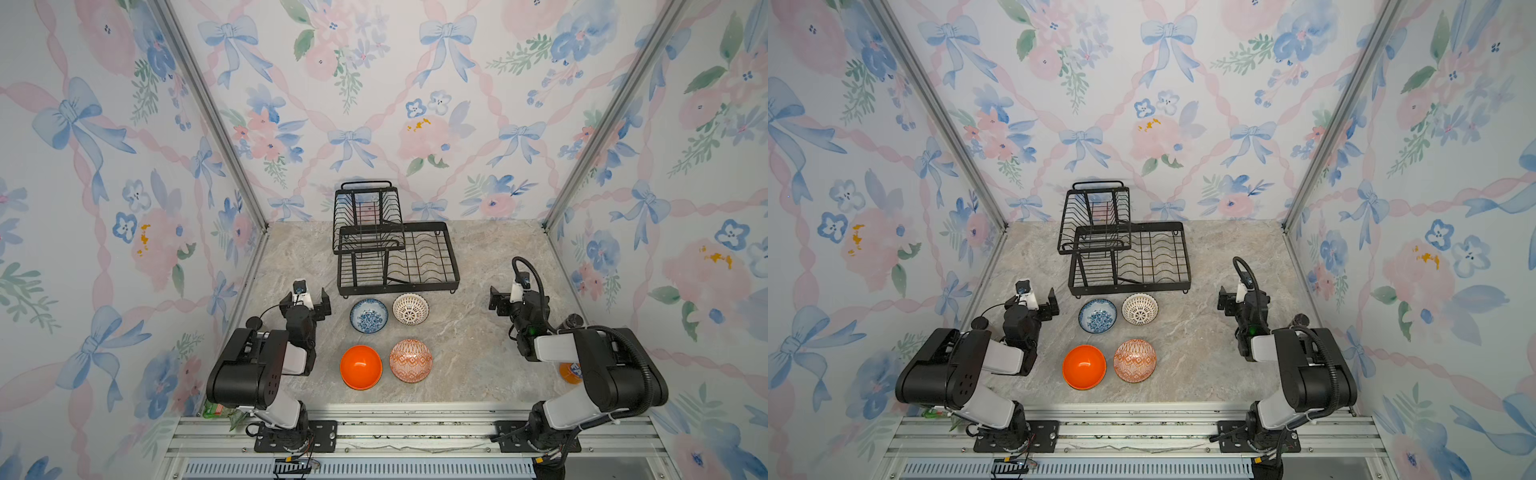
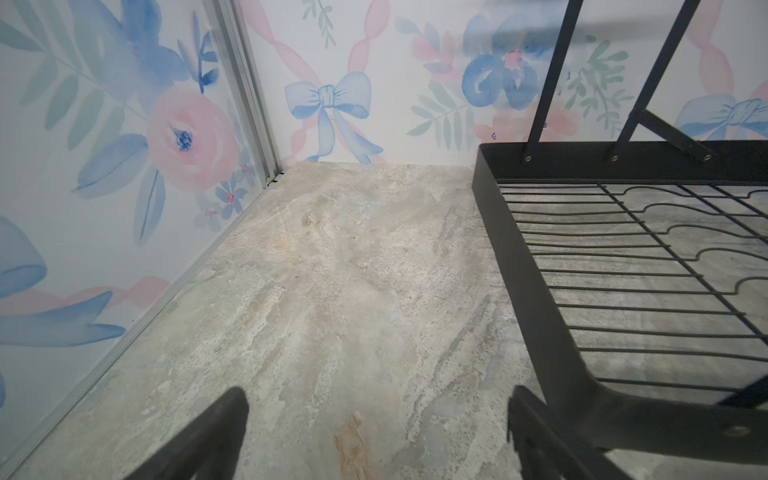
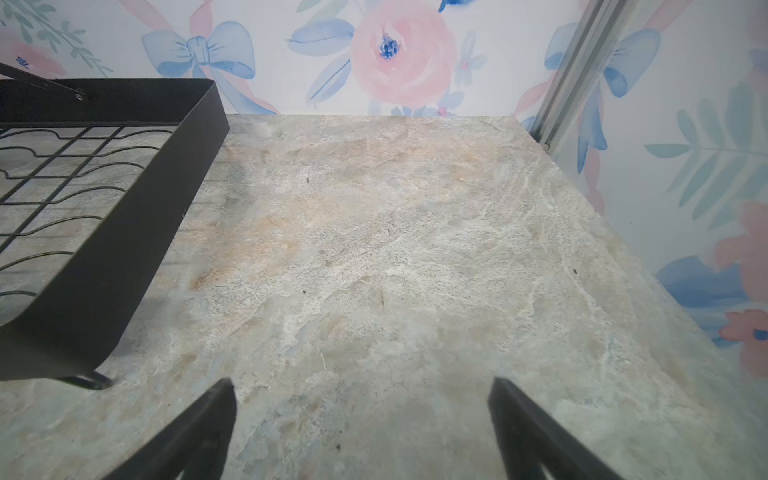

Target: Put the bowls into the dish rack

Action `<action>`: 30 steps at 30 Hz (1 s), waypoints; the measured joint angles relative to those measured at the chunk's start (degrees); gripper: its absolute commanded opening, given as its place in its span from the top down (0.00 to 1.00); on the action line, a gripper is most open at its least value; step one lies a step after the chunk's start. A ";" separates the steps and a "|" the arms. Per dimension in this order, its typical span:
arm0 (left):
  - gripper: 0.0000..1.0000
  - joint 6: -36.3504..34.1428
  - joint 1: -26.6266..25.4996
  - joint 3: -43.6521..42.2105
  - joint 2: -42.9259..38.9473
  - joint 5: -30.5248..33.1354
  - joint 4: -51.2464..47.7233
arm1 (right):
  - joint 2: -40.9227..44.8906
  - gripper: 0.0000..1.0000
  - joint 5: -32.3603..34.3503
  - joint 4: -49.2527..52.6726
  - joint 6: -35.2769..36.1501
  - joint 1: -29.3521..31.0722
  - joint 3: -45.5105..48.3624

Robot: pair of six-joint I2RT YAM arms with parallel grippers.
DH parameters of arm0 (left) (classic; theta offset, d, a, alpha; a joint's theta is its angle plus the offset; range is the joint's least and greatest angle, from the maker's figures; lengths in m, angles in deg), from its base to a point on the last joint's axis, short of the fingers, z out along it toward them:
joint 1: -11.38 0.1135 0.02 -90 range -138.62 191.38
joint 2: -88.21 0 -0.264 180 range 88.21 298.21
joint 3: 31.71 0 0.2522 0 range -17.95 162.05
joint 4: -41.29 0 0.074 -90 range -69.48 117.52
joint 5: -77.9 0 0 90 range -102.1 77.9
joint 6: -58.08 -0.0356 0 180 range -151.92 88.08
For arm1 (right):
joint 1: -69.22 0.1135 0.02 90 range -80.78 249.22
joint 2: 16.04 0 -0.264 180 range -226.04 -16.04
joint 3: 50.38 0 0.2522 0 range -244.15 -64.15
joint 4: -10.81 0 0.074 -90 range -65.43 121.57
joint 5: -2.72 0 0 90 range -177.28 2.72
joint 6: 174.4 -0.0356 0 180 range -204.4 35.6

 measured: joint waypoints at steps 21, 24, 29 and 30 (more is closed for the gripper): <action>0.02 0.00 0.00 0.00 0.00 0.00 0.00 | 0.00 0.03 -1.51 0.48 -0.42 -1.09 -0.33; 0.02 -0.02 0.00 0.00 0.00 0.00 0.00 | 0.00 0.03 -1.51 0.63 -0.42 -1.09 -0.33; 0.02 0.00 0.00 0.00 0.00 0.00 0.00 | 0.00 0.03 -1.49 0.72 -0.42 -1.09 -0.33; 0.02 -0.02 0.00 0.00 0.00 0.00 0.02 | 0.00 0.03 -1.42 0.79 -0.42 -1.09 -0.35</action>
